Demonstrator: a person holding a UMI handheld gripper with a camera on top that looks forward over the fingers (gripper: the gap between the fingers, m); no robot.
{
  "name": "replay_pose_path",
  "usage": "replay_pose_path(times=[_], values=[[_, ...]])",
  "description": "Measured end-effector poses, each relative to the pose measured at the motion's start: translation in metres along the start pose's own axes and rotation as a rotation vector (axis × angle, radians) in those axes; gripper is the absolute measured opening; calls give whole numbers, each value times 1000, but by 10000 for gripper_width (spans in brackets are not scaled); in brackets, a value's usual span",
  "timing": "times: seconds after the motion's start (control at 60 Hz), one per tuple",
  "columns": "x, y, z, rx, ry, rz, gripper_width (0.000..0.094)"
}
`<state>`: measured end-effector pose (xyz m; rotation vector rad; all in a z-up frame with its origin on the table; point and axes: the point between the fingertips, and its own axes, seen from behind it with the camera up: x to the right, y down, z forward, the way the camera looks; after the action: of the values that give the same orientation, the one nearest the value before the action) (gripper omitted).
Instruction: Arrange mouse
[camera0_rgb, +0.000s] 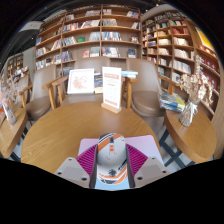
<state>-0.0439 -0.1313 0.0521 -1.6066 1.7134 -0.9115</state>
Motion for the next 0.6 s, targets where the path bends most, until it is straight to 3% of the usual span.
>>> replay_pose_path(times=[0.167,0.25,0.317,0.45,0.6], values=[[25,48,24,-66,-12,39,440],[28,57,29,-70,-16,94,487],[28,55,27,-50,-33,101,545],[31,45,3,-46,-2,110,861],[28,20,-80,33,37,79,852]])
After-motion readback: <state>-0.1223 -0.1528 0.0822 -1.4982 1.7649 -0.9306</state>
